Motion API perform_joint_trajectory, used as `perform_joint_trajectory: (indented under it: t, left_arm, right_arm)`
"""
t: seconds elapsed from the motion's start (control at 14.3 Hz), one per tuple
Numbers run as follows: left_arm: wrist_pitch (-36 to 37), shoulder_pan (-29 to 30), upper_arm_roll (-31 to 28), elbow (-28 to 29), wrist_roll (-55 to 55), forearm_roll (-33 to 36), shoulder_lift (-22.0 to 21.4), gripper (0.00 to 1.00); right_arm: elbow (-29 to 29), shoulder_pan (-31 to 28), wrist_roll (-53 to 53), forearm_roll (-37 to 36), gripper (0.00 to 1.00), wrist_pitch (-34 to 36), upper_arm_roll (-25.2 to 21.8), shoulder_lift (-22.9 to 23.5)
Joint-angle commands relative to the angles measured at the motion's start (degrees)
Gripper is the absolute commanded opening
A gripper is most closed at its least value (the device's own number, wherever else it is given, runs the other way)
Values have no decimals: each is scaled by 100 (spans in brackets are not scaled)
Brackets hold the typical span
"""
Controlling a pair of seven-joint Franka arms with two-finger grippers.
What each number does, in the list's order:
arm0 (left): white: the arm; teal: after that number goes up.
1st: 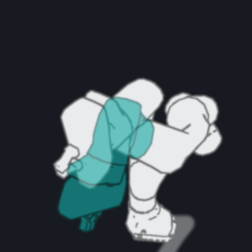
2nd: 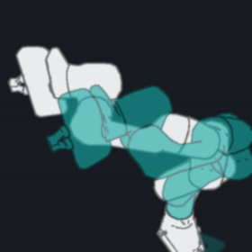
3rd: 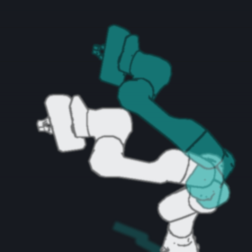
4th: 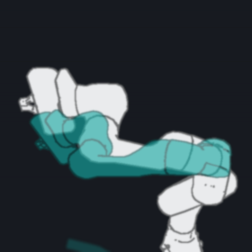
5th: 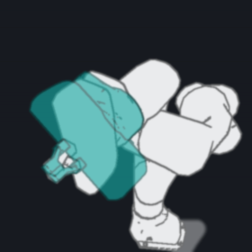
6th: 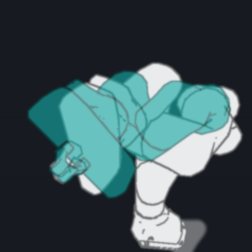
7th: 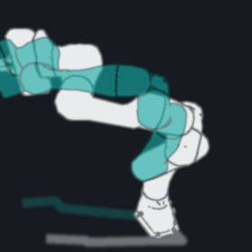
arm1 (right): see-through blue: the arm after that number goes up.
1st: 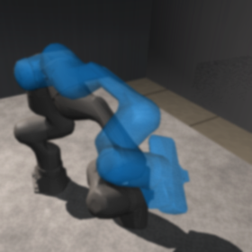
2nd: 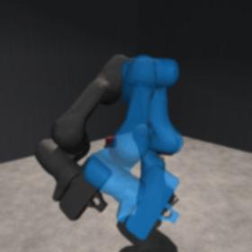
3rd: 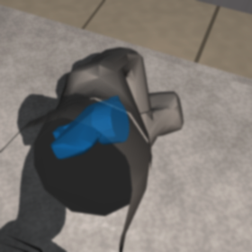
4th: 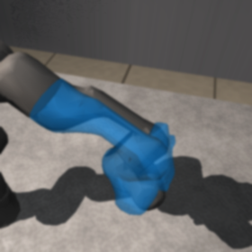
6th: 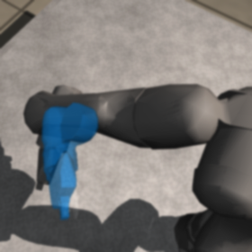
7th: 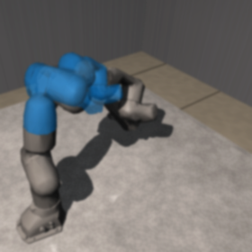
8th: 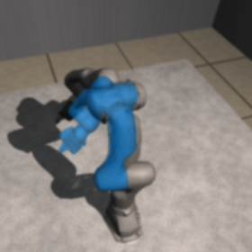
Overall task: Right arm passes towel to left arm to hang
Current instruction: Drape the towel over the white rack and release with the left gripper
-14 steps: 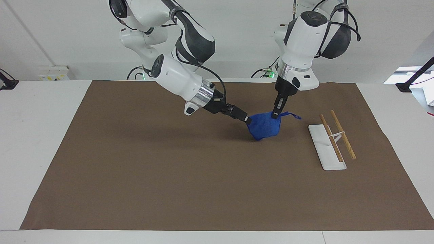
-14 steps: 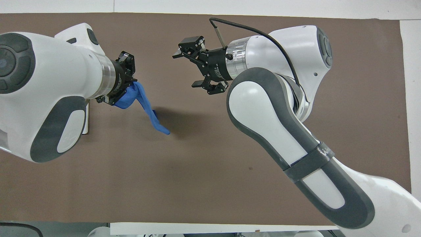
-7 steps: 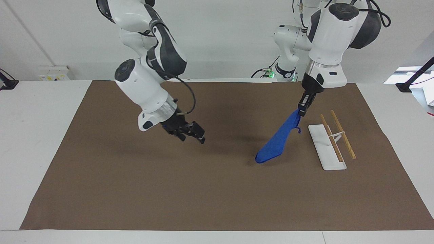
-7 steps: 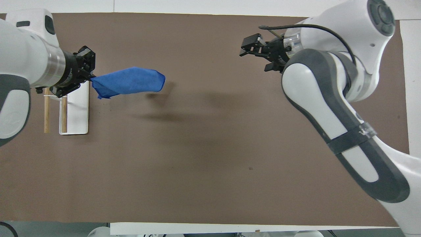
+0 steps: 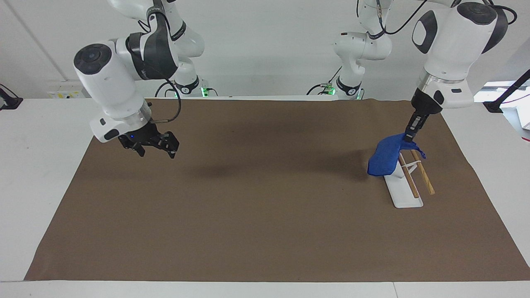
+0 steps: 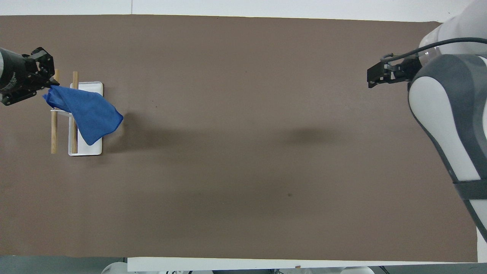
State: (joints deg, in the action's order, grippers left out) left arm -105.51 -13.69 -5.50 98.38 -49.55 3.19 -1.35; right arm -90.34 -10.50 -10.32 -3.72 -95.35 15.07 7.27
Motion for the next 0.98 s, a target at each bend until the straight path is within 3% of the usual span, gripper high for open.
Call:
perform_joint_trajectory:
  t: [0.0, 0.21, 0.42, 0.56, 0.77, 0.91]
  left_arm:
    - [57, 497, 58, -73, 672, 68, -15, 0]
    - [40, 998, 58, -56, 1358, 59, -15, 0]
    - [31, 1377, 58, 67, 1851, 59, -50, 0]
    - [-48, 1465, 58, 242, 1914, 59, -129, 0]
    - [-880, 1561, 58, 1207, 2141, 59, -576, 0]
    - [-1260, 1659, 58, 1525, 2230, 59, -647, 0]
  right_arm:
    - [504, -303, 372, -129, 100, 961, -21, -331]
    - [1166, -312, 486, -216, 100, 1668, -144, -331]
    - [652, -347, 829, -226, 100, 1695, -180, -620]
    - [658, -435, 1189, -208, 100, 1792, -180, -630]
    - [570, -426, 1234, -156, 100, 1792, -171, -656]
    - [491, -435, 1252, -147, 100, 1809, -180, -683]
